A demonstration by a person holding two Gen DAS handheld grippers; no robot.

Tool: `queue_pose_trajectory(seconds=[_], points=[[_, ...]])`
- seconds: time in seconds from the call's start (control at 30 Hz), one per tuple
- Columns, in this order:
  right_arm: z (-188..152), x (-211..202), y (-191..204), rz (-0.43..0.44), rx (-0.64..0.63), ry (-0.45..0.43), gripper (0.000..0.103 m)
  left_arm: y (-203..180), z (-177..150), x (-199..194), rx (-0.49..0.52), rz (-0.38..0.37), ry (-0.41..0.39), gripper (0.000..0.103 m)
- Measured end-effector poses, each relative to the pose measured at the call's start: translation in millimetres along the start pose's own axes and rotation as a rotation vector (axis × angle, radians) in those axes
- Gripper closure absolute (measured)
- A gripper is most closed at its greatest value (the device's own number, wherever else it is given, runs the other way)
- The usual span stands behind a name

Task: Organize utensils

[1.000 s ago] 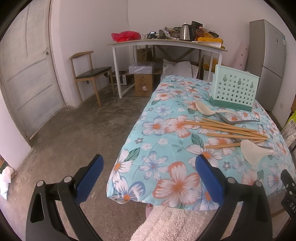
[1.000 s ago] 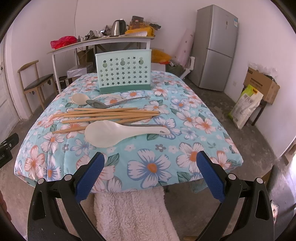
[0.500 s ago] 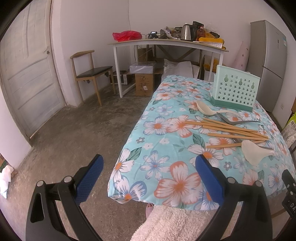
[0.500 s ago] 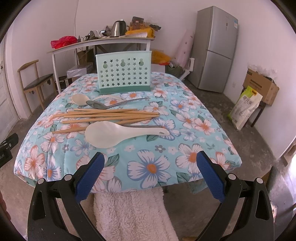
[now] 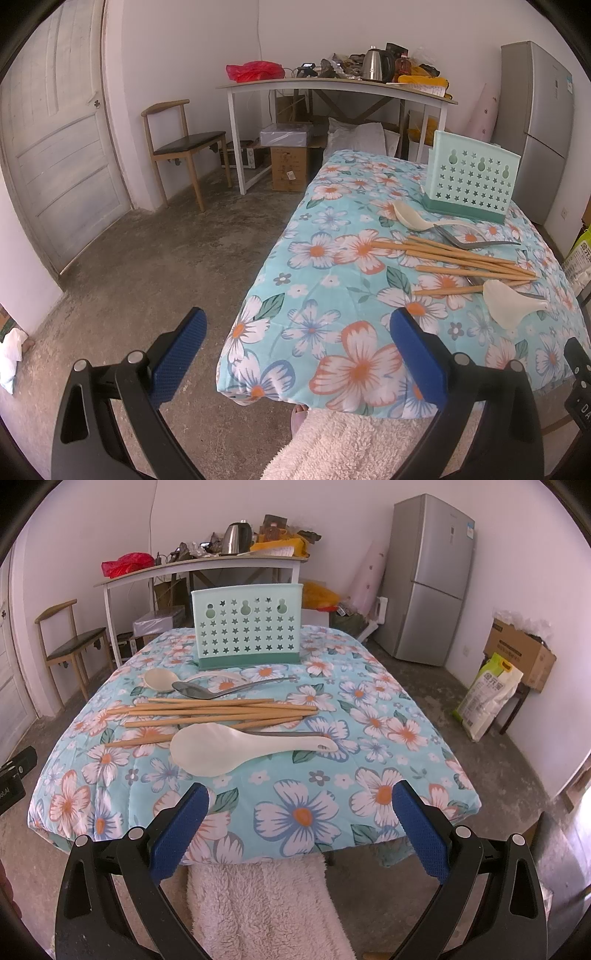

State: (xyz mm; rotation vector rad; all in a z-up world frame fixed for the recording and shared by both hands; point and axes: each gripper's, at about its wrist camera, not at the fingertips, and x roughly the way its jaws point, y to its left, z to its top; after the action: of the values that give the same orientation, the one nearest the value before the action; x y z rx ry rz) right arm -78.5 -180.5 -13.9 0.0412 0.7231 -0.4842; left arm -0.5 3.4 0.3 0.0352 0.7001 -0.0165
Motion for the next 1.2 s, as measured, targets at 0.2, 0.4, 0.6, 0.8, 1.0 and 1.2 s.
queue_pose_trajectory(seconds=[0.2,0.4,0.6,0.8,1.0,1.2], points=[[-0.3,-0.1,-0.2,0.0,0.001,-0.001,0.008,0.5,-0.1,-0.1,0.0,-0.001,0.001,0.006],[-0.5,0.0,0.4,0.0,0.0,-0.001,0.008,2.3,-0.3,-0.4,0.0,-0.001,0.002,0.006],[-0.3,-0.8,0.2,0.001,-0.002,0.0,0.008,5.6,-1.5,-2.6,-0.002,-0.005,0.0,0.006],[-0.1,-1.7,-0.2,0.001,0.0,0.0,0.008,10.1,-3.6,-1.4,0.003,-0.008,0.002,0.006],[-0.1,-1.8,0.1,0.001,0.0,0.0,0.008,7.5,-5.9,2.7,0.002,-0.007,0.005,0.006],[-0.2,-2.1,0.5,0.002,0.0,-0.001,0.008,7.1,-6.7,2.9,0.004,-0.007,0.004,0.006]])
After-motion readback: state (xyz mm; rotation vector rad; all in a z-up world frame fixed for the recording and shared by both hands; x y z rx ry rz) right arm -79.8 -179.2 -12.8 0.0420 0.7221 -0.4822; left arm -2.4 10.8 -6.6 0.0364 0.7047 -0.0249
